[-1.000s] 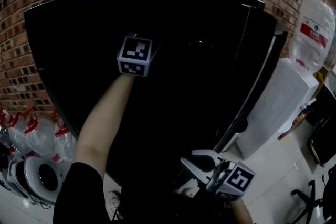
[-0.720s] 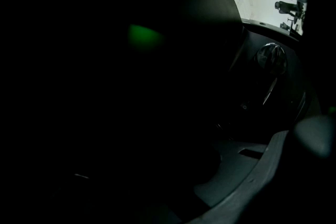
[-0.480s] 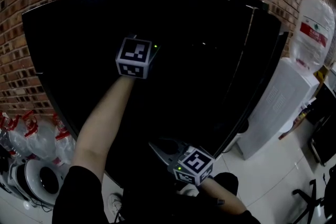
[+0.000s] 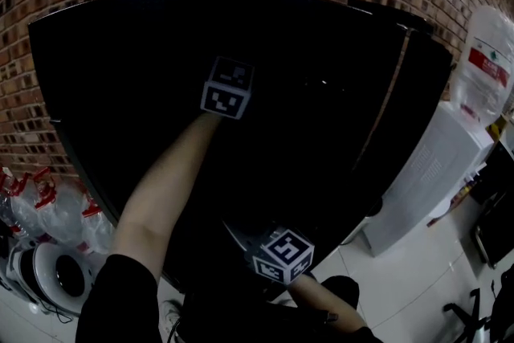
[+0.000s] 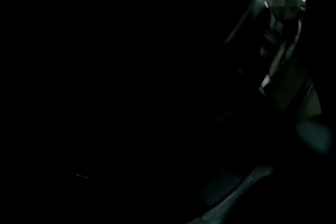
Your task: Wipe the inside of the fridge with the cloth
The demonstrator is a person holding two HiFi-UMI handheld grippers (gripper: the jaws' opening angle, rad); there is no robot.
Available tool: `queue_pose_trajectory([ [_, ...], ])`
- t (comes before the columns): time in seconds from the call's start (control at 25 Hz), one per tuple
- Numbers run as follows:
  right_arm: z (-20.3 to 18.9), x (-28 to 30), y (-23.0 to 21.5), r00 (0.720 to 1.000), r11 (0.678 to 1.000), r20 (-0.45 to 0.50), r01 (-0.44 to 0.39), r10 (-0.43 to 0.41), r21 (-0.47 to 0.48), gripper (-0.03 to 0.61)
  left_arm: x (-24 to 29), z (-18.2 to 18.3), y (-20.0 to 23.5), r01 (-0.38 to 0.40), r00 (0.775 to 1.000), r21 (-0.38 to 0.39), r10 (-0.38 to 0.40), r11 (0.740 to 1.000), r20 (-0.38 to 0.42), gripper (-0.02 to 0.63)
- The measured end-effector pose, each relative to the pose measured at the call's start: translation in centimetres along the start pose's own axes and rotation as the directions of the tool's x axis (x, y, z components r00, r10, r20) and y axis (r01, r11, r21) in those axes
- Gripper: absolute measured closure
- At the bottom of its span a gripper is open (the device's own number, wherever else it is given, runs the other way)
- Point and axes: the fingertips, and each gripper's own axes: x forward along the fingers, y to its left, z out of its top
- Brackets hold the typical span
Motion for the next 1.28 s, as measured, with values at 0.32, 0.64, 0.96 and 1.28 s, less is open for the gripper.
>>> queue_pose_trajectory([
  [0.32,-0.6,-1.1,-0.2,0.999,0.999,0.0,-0.032,0.032,0.016,0.574,0.7,-1.7,-0.5,-0.043,0.997,-0.202,0.056,0.978,0.058,0.565],
  [0.64,-1.5,-0.9,0.1,0.999,0.999,-0.012,-0.035,0.035,-0.001,0.574,1.8,-1.5,-0.4,-0.029,0.995,-0.212,0.048,0.977,0.084,0.566],
  [0.96,-2.3,-1.3,-0.2,0.999,0.999,-0.043,0.015,-0.014,0.032,0.574,-2.4,-2.5,1.5,-0.181,0.982,-0.249,0.188,0.951,0.003,0.565],
  [1.28,-3.9,-1.6,0.2,0.999,0.999,-0.053,0.001,0.001,0.042,0.574,-12.2,1.3,-7.1,0.163,0.984,-0.467,-0.11,0.869,0.139,0.565],
])
